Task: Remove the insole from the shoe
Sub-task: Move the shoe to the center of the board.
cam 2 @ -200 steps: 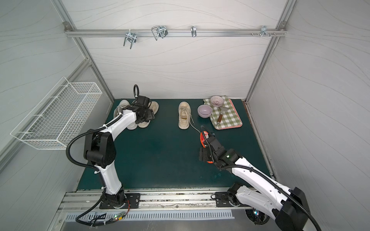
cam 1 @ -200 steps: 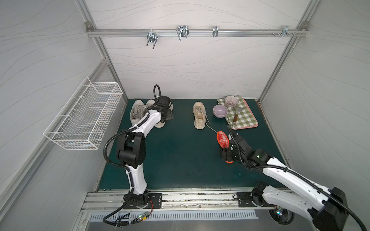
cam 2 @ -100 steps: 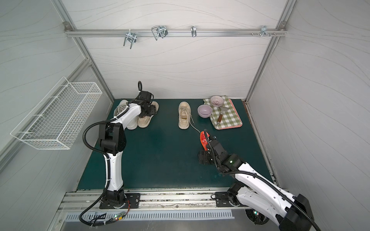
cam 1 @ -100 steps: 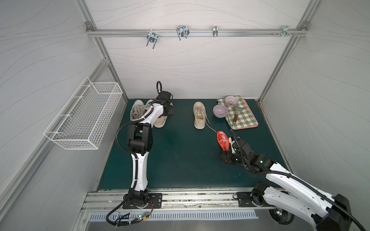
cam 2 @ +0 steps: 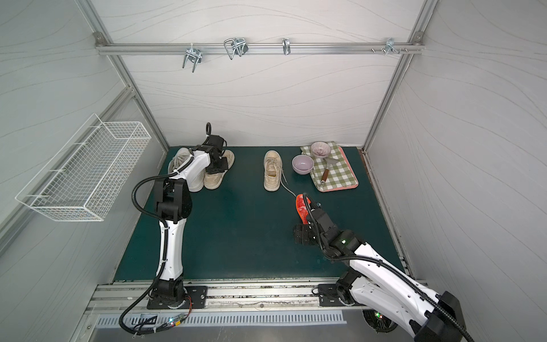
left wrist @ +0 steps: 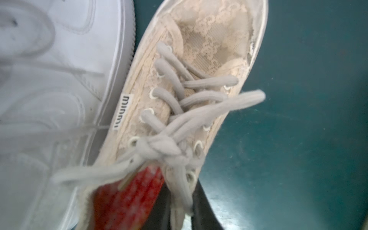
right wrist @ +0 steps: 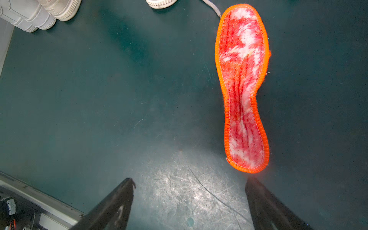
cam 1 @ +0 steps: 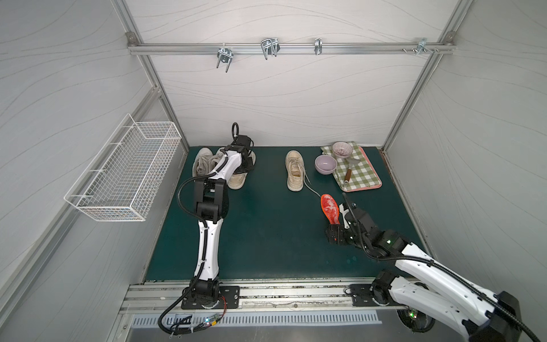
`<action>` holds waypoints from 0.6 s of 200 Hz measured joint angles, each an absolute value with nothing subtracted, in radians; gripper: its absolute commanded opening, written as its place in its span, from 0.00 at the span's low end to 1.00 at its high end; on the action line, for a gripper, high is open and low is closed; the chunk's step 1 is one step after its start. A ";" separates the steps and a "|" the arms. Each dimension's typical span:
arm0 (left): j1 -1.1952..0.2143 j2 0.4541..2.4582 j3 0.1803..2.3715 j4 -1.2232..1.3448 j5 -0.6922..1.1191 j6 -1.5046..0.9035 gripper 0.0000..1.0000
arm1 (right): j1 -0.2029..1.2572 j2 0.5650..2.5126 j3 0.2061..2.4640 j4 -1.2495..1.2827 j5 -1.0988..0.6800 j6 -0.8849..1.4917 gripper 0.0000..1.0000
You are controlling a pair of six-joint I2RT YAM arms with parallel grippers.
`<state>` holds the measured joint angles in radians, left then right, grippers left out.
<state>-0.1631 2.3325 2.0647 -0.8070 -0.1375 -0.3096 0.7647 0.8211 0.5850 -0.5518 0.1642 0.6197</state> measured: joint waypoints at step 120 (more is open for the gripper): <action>-0.355 1.991 1.613 -0.811 -0.198 -0.541 0.00 | 0.767 0.826 0.587 -0.562 0.183 0.639 0.89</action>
<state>-0.3546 1.9915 1.6131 -0.8112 -0.1982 -0.5411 0.7670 0.8261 0.5869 -0.5617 0.1833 0.6392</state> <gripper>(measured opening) 0.078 0.896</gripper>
